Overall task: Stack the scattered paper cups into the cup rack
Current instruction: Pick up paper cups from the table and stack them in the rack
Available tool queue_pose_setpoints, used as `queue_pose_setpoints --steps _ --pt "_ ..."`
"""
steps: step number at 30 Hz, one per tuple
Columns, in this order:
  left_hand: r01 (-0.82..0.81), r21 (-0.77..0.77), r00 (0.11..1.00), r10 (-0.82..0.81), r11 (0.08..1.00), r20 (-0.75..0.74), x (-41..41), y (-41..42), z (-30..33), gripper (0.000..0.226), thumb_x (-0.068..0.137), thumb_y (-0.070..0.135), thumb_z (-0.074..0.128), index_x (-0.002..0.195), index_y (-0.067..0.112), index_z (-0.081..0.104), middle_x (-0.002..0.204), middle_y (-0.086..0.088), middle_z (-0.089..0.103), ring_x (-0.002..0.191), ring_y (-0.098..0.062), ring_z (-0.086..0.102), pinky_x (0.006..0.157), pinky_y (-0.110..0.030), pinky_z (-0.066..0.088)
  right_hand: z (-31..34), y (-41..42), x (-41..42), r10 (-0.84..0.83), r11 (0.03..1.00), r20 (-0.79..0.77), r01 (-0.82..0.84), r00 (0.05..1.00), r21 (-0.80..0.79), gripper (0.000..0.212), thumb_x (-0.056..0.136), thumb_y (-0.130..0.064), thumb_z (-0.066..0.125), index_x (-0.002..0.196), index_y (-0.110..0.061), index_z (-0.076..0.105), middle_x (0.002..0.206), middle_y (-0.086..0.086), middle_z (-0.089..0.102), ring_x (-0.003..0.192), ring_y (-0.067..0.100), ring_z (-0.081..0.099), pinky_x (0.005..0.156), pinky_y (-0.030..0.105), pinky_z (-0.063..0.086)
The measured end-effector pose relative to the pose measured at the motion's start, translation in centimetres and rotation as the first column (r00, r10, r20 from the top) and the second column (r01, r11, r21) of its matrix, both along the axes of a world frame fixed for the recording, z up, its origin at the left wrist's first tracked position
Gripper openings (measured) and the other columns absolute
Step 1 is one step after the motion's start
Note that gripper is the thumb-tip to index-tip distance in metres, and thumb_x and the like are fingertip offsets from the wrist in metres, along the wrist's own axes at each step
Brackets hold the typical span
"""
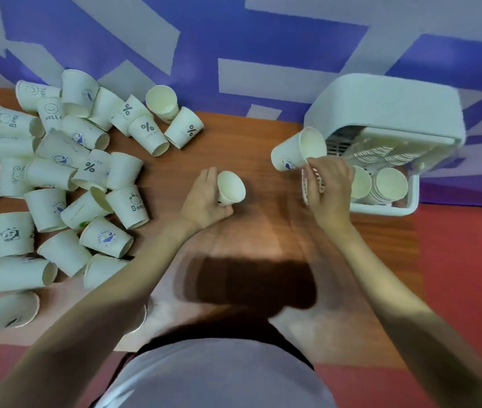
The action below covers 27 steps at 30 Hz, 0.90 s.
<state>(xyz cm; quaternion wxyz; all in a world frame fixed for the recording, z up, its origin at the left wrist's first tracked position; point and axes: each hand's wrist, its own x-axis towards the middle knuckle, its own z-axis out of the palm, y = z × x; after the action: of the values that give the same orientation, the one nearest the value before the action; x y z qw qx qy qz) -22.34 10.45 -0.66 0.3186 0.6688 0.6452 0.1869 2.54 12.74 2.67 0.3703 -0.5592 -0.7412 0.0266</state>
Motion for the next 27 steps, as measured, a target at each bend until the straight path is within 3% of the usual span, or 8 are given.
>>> queue_pose_setpoints --steps 3,7,11,17,20,24,27 --pt "0.038 0.007 0.997 -0.038 0.999 0.07 3.5 0.4 0.6 0.053 0.061 0.015 0.078 0.099 0.012 0.041 0.099 -0.002 0.041 0.096 -0.019 0.042 0.068 -0.02 0.025 0.3 -2.4 4.2 -0.106 0.99 -0.015 0.106 0.994 0.092 0.009 0.092 -0.007 0.056 0.098 -0.008 0.063 0.089 0.007 0.065 0.092 0.022 0.053 0.089 0.03 0.03" --pt "0.108 0.074 0.971 -0.121 0.991 0.207 8.5 1.0 2.3 0.067 0.062 0.013 0.077 0.12 0.01 0.043 0.114 -0.001 0.049 0.11 -0.021 0.049 0.09 -0.033 0.044 0.1 -4.4 9.3 -0.32 0.937 -0.056 0.324 0.946 0.131 0.011 0.092 -0.006 0.055 0.097 -0.005 0.065 0.086 0.008 0.064 0.09 0.02 0.052 0.089 0.028 0.029" --pt "0.161 0.208 0.935 -0.217 0.965 0.281 13.0 1.9 4.5 0.064 0.066 0.014 0.075 0.123 0.013 0.045 0.121 -0.001 0.053 0.115 -0.019 0.05 0.098 -0.041 0.043 -0.2 -4.3 13.0 -0.447 0.884 -0.046 0.449 0.893 0.131 0.012 0.093 -0.009 0.055 0.099 -0.008 0.066 0.086 0.006 0.064 0.09 0.023 0.053 0.091 0.029 0.029" --pt "0.153 0.389 0.901 -0.291 0.908 0.323 17.7 3.7 7.1 0.065 0.071 0.01 0.076 0.127 0.001 0.044 0.127 -0.007 0.052 0.119 -0.021 0.049 0.1 -0.025 0.038 -1.1 -3.2 15.0 -0.432 0.901 0.096 0.426 0.897 0.078 0.021 0.084 -0.004 0.057 0.102 -0.01 0.067 0.089 0.005 0.065 0.089 0.028 0.053 0.09 0.033 0.029" --pt "0.157 0.395 0.892 -0.302 0.905 0.337 19.2 4.5 7.2 0.066 0.072 0.009 0.076 0.128 0.003 0.043 0.127 -0.006 0.052 0.118 -0.016 0.049 0.098 -0.019 0.038 -1.6 -3.2 14.9 -0.419 0.906 0.158 0.424 0.894 -0.002 0.028 0.08 -0.002 0.055 0.103 -0.009 0.068 0.086 0.007 0.064 0.087 0.031 0.054 0.09 0.038 0.031" --pt "0.208 0.404 0.883 -0.348 0.891 0.314 20.4 5.0 5.8 0.07 0.074 0.012 0.075 0.133 0.003 0.039 0.134 -0.005 0.048 0.125 -0.017 0.045 0.104 -0.022 0.036 -2.0 -3.1 14.8 -0.386 0.904 0.229 0.416 0.894 -0.102 0.034 0.076 -0.002 0.052 0.106 -0.01 0.067 0.084 0.009 0.06 0.088 0.031 0.051 0.092 0.041 0.031" --pt "0.263 0.392 0.873 -0.39 0.882 0.291 21.0 5.3 4.3 0.073 0.077 0.013 0.072 0.139 0.006 0.034 0.14 -0.001 0.042 0.129 -0.008 0.037 0.107 -0.01 0.026 -2.3 -2.8 14.9 -0.348 0.894 0.28 0.407 0.894 -0.189 0.038 0.077 0.001 0.054 0.111 -0.009 0.066 0.087 0.01 0.062 0.092 0.032 0.052 0.093 0.039 0.028"
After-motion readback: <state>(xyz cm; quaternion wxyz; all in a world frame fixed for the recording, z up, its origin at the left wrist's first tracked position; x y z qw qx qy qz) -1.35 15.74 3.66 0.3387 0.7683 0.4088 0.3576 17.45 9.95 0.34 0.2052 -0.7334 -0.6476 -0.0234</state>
